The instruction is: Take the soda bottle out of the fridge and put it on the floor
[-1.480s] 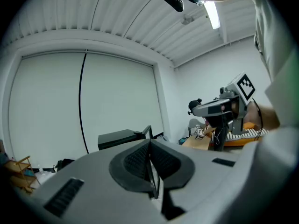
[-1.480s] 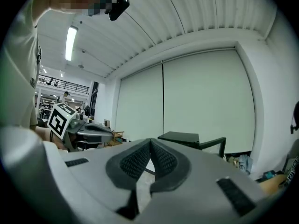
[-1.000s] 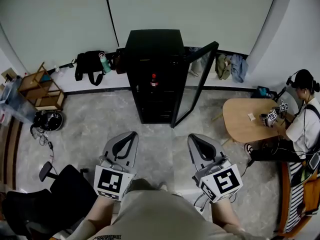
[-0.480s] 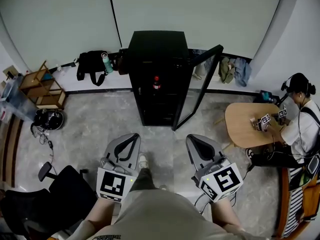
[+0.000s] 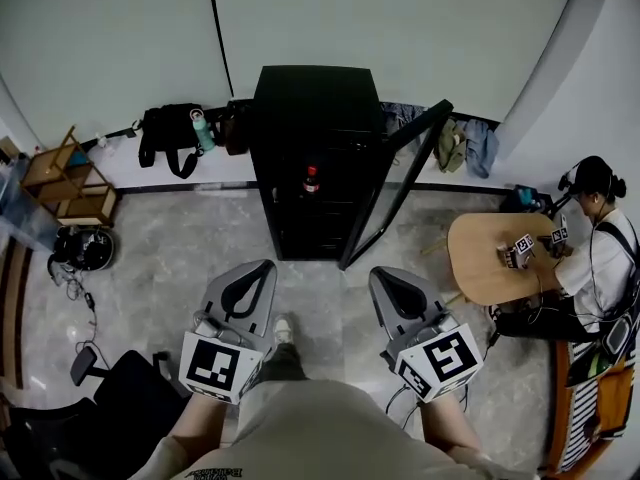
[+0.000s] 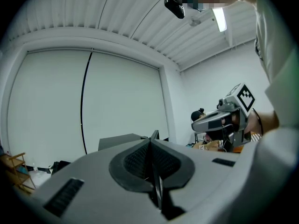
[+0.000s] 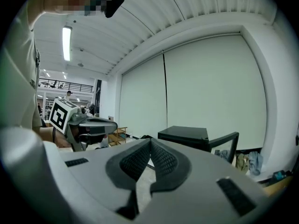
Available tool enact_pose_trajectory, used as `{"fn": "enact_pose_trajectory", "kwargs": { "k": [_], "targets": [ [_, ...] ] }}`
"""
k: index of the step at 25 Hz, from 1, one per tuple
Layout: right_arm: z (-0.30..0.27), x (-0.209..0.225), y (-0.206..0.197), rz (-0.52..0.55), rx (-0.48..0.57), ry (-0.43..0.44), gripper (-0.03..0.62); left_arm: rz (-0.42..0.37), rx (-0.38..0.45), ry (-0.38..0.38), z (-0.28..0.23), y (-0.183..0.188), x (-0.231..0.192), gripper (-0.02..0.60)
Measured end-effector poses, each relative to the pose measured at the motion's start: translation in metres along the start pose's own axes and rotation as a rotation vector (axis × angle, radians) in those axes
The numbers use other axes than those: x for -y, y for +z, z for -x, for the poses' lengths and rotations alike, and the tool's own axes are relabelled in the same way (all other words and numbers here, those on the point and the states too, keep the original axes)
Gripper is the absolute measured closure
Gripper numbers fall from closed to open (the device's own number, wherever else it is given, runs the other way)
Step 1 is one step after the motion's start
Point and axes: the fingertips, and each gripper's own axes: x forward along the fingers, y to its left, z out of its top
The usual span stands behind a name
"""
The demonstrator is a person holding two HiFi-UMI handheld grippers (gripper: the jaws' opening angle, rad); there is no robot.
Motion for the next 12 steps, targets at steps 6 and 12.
{"fn": "enact_pose_trajectory", "kwargs": {
  "k": [6,12],
  "targets": [
    [-0.057,0.022,0.024,-0.023,0.047,-0.055,0.597,-0.024,0.008,-0.017,-0.039,-0.003,-0.055,0.575],
    [-0.116,0.037,0.039,-0.024,0.019,-0.09,0.597,-0.089,-0.007,-0.041,-0.079,-0.003,-0.108,0.575]
  ]
}}
